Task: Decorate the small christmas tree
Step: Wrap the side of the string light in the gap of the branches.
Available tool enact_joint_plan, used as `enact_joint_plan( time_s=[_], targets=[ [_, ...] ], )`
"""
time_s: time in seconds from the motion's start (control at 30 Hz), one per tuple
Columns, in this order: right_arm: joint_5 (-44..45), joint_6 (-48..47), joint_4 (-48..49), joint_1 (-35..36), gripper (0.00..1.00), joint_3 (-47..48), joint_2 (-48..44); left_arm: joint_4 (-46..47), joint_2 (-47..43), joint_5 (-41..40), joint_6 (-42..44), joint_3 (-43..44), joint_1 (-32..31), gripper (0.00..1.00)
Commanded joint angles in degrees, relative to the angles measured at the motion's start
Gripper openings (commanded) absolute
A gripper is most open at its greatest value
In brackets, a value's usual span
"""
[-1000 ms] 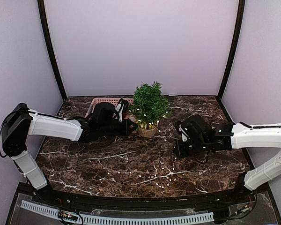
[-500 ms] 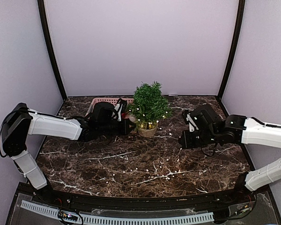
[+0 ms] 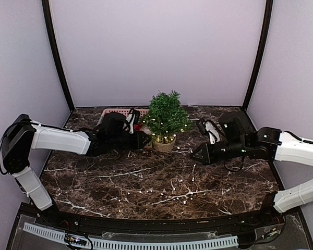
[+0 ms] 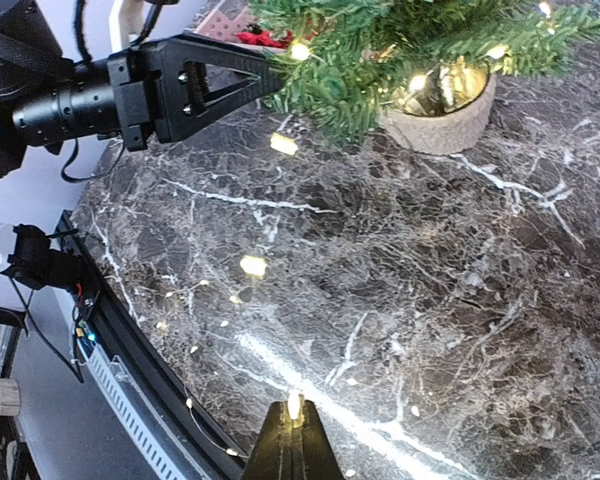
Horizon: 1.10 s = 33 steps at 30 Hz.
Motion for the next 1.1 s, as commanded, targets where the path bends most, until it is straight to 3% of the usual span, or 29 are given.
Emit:
enact_joint_plan(
  time_s=[0.0,0.03,0.17,0.27,0.7,0.97,1.07],
  targets=[
    [-4.4,-1.2,3.9,-0.3,0.0,-0.2,-0.2,-0.2,-5.0,-0.7,0.9,-0.9,0.5,0.39],
    [-4.7,-1.2,3.8,-0.3,0.0,-0.6,0.2,0.4,-7.0,-1.1,0.8,-1.5,0.5,0.43],
    [-5.4,-1.1,3.5,-0.3,0.0,-1.8,0.9,0.9,-12.9,-1.6,-0.1,-3.9,0.5,0.47],
    [-4.6,-0.8,3.6,-0.3,0.0,-1.8,0.8,2.2,-14.7,2.8,-2.3,-4.2,0.2,0.49],
    [13.3,2.4,-2.1,-3.8,0.0,2.6,3.1,5.4,-7.9,6.6,-5.2,0.7,-4.3,0.6],
    [14.9,2.8,3.2,-6.9,0.0,3.0,2.7,-0.1,-9.2,-2.7,-3.8,-1.7,-4.9,0.63],
    [14.9,3.4,5.3,-7.9,0.0,1.7,2.0,-1.7,-10.3,-5.3,-4.0,-3.1,-4.9,0.7]
  ],
)
